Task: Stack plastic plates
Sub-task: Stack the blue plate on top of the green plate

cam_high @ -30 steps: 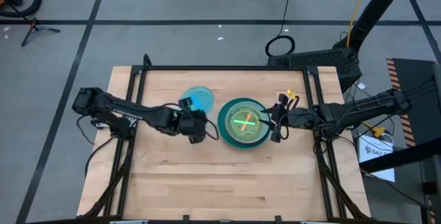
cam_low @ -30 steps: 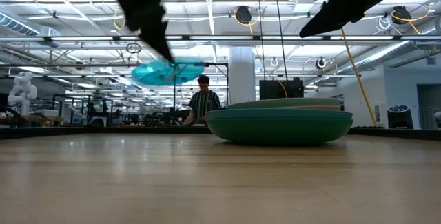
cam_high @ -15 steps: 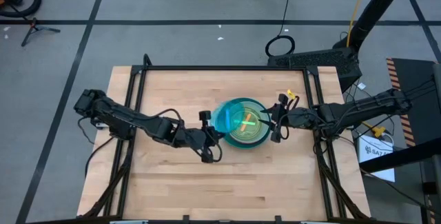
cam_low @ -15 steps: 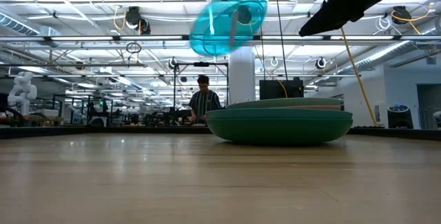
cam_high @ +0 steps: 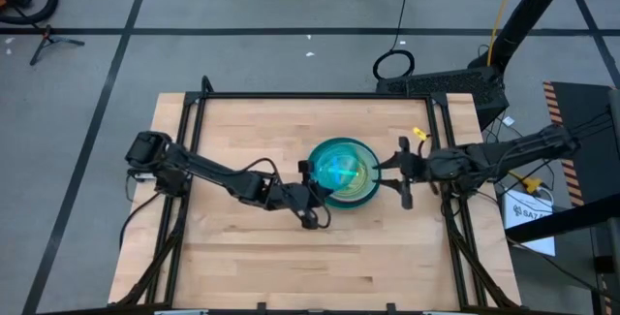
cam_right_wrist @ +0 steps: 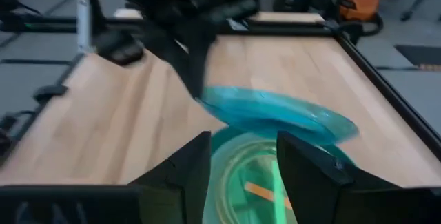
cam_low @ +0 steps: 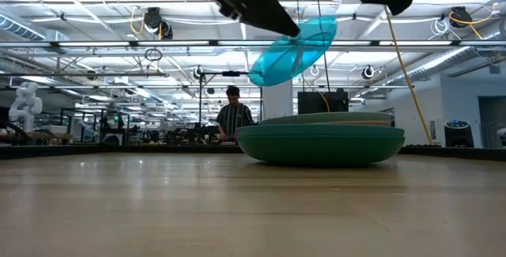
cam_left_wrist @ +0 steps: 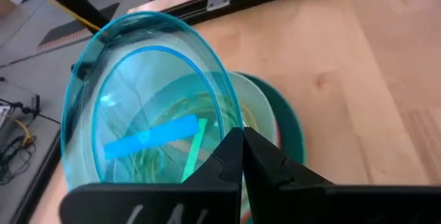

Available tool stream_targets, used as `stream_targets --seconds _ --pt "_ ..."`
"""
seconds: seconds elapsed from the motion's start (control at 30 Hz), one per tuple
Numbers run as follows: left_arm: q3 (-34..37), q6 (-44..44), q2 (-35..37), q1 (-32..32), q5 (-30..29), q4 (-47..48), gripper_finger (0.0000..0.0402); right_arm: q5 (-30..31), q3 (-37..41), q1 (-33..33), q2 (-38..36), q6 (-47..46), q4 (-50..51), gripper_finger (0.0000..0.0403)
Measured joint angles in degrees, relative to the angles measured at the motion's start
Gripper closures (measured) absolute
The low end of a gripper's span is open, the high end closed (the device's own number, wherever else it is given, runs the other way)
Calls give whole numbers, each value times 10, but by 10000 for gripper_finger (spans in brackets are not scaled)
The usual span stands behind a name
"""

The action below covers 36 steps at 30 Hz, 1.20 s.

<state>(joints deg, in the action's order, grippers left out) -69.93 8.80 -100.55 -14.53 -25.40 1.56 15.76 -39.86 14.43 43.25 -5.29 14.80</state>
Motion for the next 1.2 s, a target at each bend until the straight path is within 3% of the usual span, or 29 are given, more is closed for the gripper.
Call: stream_targets --seconds 0.17,0.83,1.2 --pt "0 -16 -30 20 43 -77 396 5 0 27 -14 10 0 243" --pt "0 -61 -50 44 46 -113 395 6 0 53 -15 25 5 243" --pt "0 -71 -50 50 46 -107 327 6 0 53 -15 25 5 243"
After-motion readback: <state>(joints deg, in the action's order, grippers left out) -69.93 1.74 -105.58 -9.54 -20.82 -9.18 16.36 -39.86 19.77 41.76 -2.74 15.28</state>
